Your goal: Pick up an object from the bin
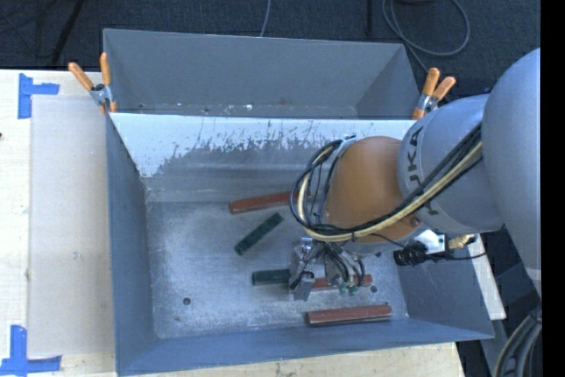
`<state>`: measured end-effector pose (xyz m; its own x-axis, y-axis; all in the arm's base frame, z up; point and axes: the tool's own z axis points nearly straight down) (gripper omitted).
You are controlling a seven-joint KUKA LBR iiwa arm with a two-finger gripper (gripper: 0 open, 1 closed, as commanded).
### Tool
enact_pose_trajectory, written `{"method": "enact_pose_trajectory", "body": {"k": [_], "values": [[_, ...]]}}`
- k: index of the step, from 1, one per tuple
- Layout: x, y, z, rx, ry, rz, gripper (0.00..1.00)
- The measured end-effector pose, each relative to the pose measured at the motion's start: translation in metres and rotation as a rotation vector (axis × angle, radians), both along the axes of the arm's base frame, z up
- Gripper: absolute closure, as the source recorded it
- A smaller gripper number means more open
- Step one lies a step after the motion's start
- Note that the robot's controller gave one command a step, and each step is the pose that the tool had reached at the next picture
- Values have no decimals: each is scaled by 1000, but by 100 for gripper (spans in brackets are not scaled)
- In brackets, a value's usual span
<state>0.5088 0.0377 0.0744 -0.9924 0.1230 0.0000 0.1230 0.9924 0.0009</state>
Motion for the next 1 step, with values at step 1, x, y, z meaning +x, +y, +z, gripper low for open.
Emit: {"method": "enact_pose_trajectory", "body": {"k": [1], "values": [[-2, 0, -4, 0, 0, -1, 0]]}}
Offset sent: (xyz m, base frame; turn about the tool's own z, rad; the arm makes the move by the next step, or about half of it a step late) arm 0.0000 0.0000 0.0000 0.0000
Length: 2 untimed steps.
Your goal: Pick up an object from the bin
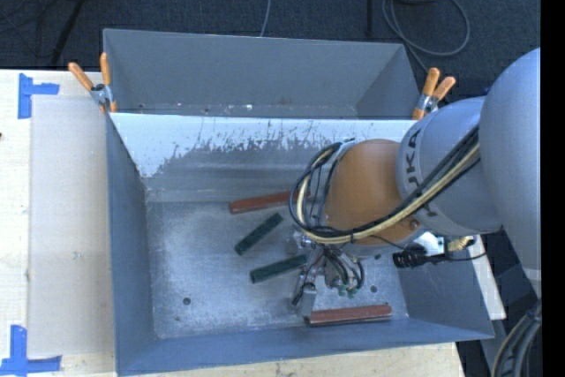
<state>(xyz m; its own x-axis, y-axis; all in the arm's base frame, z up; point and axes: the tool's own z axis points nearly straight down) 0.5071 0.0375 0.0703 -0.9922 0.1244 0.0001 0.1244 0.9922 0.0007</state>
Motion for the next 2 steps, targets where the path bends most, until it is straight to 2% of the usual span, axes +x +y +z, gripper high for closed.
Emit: {"method": "enact_pose_trajectory", "body": {"k": [1, 2], "values": [[1, 0, 0, 0, -1, -1, 100], [0, 0, -1, 0, 2, -1, 0]]}}
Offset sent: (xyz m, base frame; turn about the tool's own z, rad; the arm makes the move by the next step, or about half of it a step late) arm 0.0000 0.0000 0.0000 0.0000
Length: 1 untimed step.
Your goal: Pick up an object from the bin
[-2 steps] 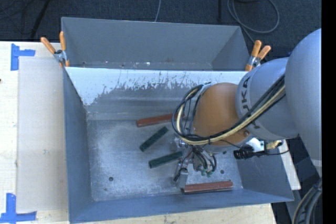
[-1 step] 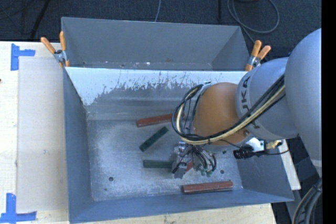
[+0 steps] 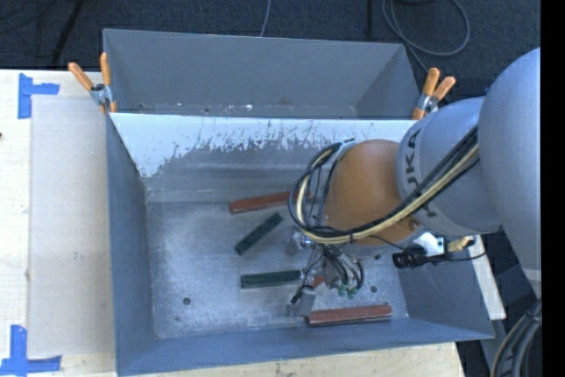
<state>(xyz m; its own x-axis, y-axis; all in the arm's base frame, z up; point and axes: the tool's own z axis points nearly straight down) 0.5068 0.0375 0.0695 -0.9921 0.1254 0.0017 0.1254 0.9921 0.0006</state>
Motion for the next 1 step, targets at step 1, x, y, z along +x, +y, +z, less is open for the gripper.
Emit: {"method": "enact_pose_trajectory", "body": {"k": [1], "values": [[0, 0, 0, 0, 0, -1, 100]]}}
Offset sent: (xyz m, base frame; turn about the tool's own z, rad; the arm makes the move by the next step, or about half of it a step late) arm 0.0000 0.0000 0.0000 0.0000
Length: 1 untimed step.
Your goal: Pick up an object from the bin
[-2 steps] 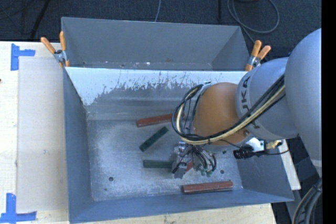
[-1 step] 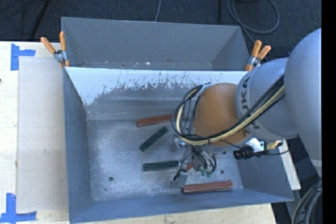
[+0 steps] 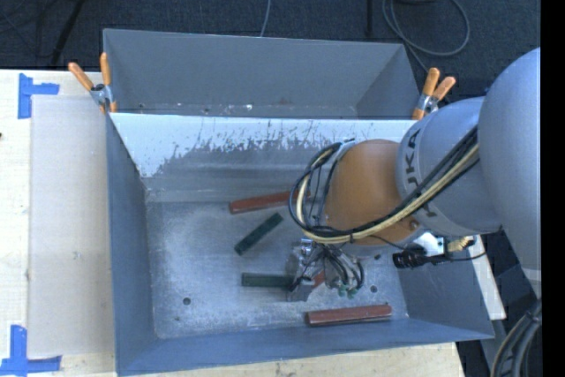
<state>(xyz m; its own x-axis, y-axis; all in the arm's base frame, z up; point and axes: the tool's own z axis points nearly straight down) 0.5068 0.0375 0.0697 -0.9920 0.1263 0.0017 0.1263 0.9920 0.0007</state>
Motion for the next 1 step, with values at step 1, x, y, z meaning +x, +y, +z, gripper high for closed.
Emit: {"method": "enact_pose_trajectory", "body": {"k": [1], "values": [[-15, -36, 178, -2, -9, 103, 100]]}}
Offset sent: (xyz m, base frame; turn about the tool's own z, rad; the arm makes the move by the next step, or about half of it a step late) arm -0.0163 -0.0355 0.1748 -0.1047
